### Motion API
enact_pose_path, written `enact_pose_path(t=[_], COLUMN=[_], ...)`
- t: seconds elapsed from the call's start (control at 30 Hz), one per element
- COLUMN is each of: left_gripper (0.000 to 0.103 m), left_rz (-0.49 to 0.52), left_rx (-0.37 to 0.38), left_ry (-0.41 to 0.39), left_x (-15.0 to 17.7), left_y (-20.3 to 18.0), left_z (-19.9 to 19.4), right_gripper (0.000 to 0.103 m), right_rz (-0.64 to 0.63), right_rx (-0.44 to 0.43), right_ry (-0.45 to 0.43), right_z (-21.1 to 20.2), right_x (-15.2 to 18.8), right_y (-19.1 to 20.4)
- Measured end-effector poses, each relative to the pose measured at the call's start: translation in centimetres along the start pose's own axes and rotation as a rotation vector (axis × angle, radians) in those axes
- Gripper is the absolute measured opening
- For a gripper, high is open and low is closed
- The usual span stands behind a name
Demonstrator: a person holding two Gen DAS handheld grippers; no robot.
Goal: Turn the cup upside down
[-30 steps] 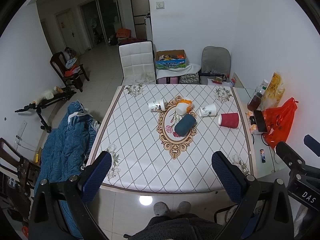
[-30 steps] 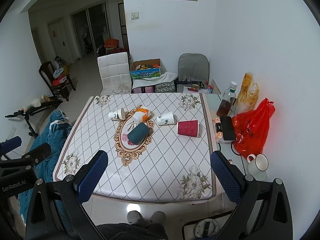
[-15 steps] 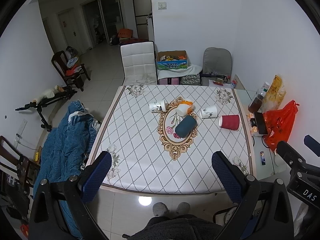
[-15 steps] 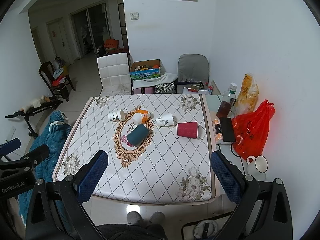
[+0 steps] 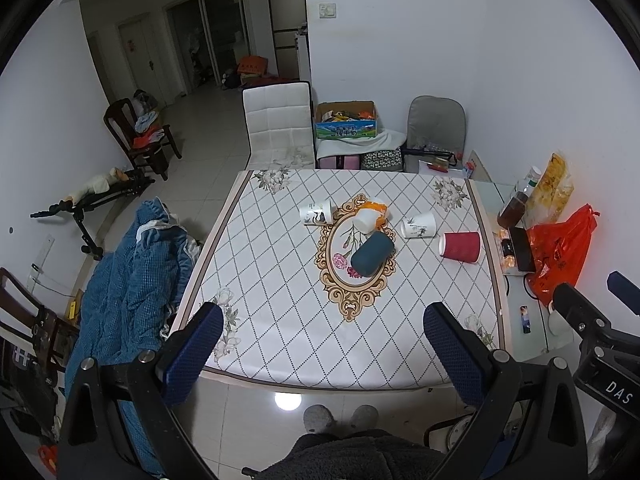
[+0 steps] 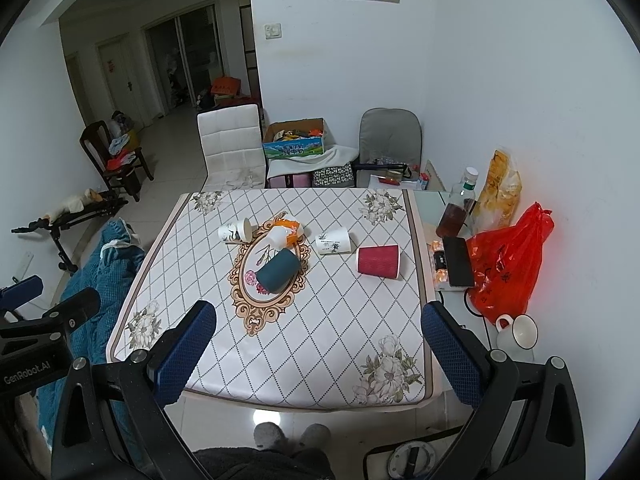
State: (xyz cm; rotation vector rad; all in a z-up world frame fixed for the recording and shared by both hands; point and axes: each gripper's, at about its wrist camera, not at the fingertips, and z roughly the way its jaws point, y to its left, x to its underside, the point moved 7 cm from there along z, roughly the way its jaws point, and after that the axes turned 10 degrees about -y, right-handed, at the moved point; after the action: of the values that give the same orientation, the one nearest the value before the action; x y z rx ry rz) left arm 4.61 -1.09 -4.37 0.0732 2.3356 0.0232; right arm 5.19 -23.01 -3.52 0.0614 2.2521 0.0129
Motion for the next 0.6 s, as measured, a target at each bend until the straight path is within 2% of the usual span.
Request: enact_pose_path(t=[0.6], left_gripper=[0.103], left_rz=[-0.004], left_rx=[0.001], left_ry=[-0.002], left_x=[-0.14], left_y=[0.17], left_z=[-0.03], right_gripper=[0.103], right_rz=[0.000], right_rx=[-0.018], right_ry=[0.000], right_z=[0.83], right_x=[-1.07], right_y=[0.74])
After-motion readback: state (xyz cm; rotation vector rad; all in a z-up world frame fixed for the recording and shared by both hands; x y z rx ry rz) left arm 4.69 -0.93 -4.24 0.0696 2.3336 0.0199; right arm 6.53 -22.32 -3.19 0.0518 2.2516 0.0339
